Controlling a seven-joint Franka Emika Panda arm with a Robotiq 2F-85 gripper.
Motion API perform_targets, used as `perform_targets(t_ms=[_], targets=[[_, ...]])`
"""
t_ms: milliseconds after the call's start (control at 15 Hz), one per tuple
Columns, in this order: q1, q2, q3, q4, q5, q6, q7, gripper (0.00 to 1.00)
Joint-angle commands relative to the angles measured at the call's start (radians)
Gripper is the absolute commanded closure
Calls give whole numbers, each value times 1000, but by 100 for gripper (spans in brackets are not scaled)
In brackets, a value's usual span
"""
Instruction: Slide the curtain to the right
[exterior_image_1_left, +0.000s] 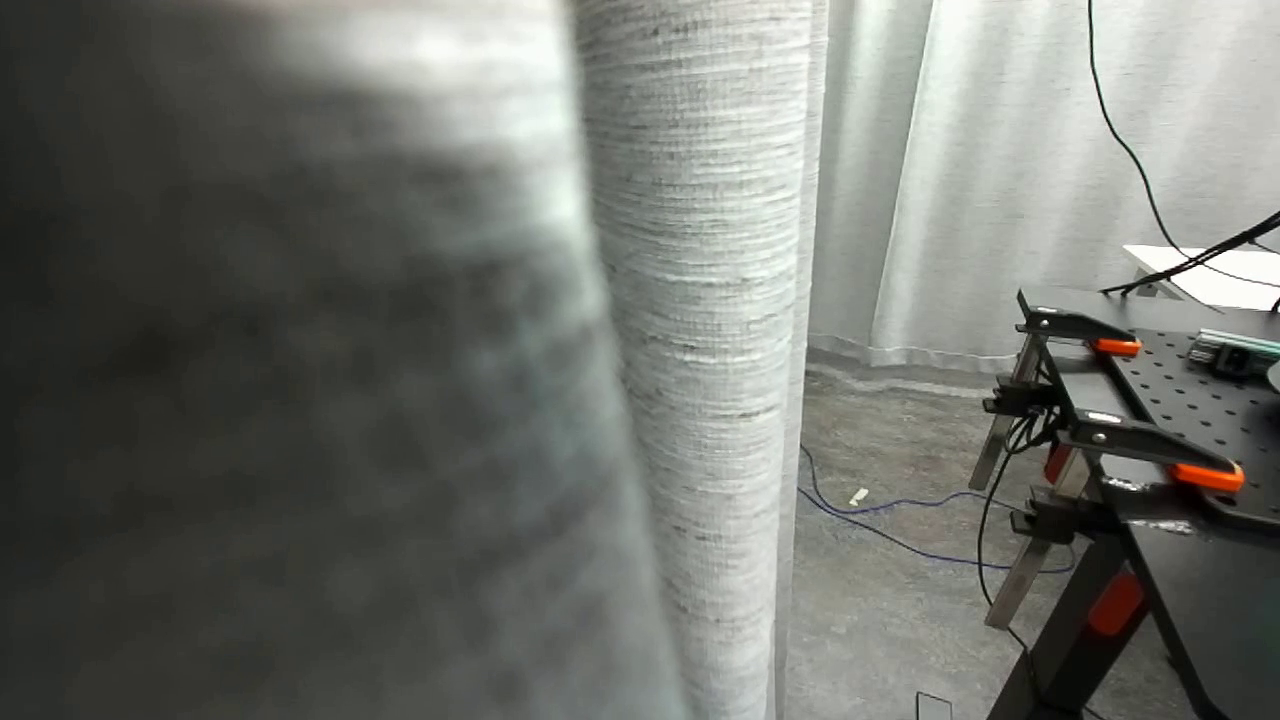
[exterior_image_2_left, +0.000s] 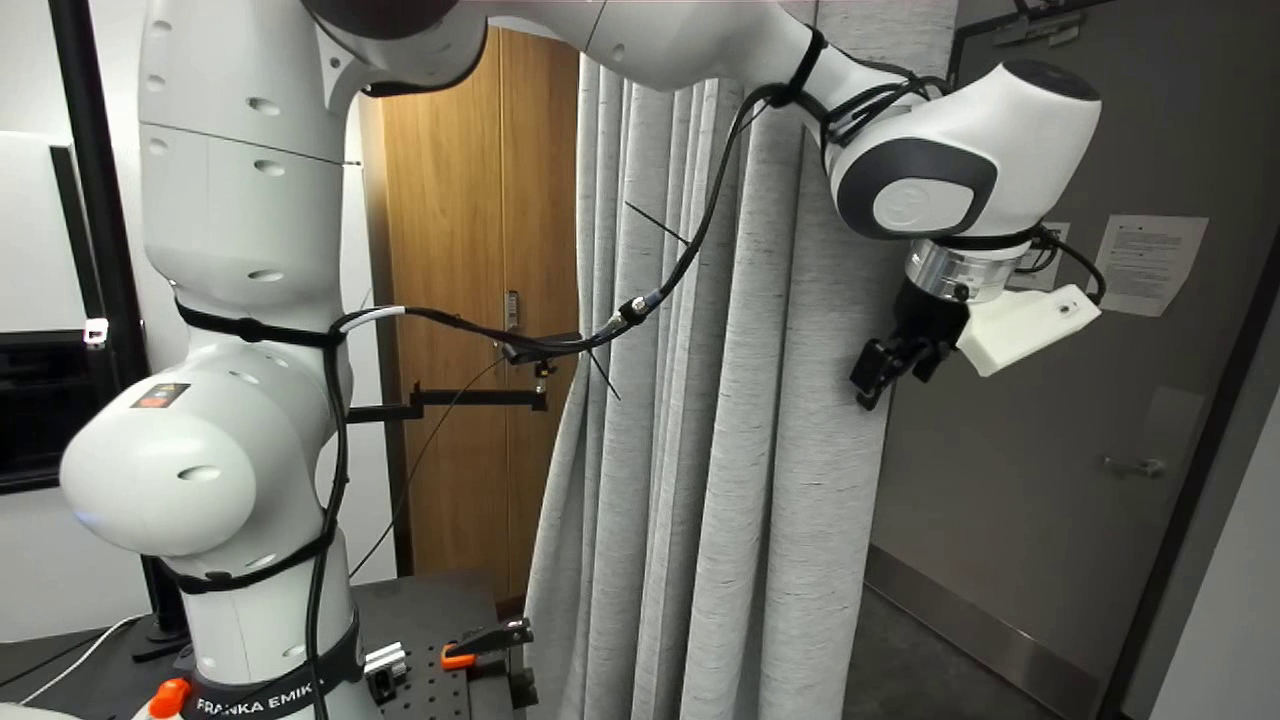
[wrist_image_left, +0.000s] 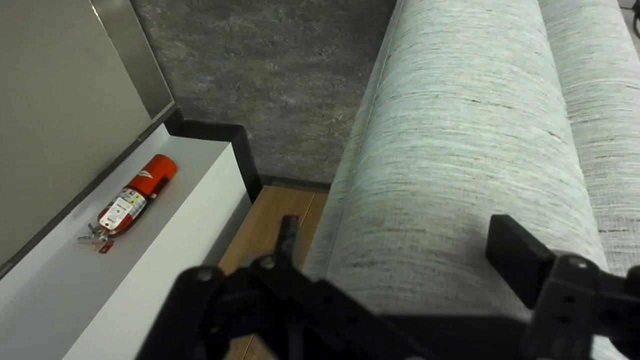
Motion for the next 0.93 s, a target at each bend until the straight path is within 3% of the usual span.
perform_targets(t_ms=[0, 333, 400, 533, 867], targets=[[-4, 67, 6, 76, -23, -151, 35, 4], [1, 141, 26, 115, -30, -334, 42, 8], [2, 152, 28, 119, -31, -342, 47, 31], [3, 168, 33, 127, -36, -347, 51, 36], [5, 164, 33, 129, -57, -315, 95, 76]])
